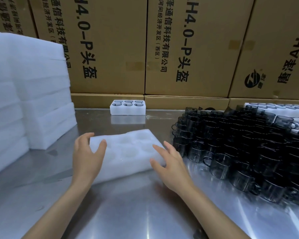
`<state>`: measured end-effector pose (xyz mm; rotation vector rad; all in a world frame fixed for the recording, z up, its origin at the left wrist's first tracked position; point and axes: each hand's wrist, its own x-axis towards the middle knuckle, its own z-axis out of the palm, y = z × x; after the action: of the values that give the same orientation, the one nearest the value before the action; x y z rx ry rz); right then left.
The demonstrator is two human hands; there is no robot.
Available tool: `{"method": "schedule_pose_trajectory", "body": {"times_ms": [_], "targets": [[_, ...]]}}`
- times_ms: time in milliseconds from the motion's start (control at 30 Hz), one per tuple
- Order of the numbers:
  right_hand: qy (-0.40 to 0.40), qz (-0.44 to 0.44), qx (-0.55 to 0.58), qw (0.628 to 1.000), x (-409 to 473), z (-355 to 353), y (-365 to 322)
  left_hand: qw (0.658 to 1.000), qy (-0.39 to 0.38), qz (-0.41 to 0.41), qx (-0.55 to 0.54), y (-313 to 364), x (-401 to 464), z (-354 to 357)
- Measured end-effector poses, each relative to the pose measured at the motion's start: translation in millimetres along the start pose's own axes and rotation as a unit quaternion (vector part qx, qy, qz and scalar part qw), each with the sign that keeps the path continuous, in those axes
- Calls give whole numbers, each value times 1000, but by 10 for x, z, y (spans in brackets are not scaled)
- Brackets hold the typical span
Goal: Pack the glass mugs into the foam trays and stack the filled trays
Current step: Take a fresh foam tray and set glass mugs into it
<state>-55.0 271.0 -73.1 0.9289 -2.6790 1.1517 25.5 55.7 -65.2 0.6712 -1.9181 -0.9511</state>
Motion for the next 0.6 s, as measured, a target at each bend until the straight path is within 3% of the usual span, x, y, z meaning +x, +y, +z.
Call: {"method": "schedule_pose_trajectory", "body": {"times_ms": [133, 267, 433, 500, 600], "targets": [[40, -7, -19, 999, 2, -4, -12, 992, -27, -69, -100, -36, 24, 34], [95, -10, -34, 995, 23, -89, -26, 985, -57, -50, -152, -16, -2, 67], [226, 7, -30, 974, 91, -281, 77, 980, -108, -22, -166, 55, -83, 159], [230, 28, -46, 972, 117, -346, 148, 978, -127, -14, -163, 84, -101, 197], [165, 68, -73, 981, 177, -414, 253, 979, -133, -6, -153, 117, -118, 225]]}}
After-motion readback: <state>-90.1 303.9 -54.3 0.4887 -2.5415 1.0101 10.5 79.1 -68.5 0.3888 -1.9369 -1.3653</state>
